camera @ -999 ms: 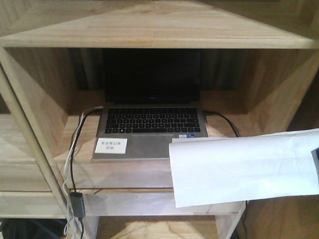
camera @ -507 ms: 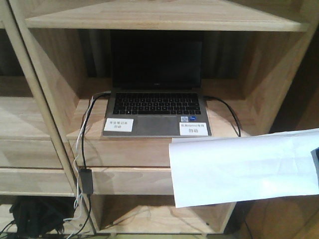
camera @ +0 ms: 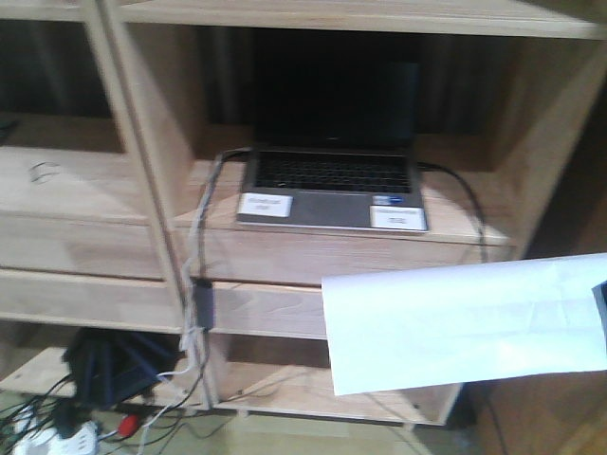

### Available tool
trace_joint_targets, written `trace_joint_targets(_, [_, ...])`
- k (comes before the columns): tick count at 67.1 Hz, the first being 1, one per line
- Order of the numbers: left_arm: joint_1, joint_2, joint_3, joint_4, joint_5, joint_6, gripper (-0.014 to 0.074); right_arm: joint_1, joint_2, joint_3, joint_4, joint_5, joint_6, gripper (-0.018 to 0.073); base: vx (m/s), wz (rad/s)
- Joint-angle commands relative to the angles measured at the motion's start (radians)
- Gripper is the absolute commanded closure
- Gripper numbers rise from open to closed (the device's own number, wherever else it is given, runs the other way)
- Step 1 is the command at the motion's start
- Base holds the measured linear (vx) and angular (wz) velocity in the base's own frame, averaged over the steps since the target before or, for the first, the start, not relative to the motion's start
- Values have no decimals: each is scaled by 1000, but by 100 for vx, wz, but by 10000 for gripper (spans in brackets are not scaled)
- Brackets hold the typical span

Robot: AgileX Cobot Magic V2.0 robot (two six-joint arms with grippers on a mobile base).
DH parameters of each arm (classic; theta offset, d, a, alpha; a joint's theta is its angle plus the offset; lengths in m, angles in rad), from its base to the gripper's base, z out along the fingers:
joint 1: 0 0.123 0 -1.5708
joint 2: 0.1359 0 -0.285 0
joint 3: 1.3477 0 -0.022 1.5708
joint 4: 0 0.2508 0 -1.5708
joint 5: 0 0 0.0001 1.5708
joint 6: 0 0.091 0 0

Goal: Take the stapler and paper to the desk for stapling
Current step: 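Drive the base away from the shelf toward the wooden desk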

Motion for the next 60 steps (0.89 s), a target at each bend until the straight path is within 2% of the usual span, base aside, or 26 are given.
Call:
trace_joint_targets(1, [-3, 17, -26, 1, -115, -2, 603, 0, 5, 25, 17, -54, -6, 566, -7, 41])
trace_joint_targets(60, [-3, 17, -26, 1, -115, -2, 603, 0, 5, 25, 17, -54, -6, 566, -1, 63])
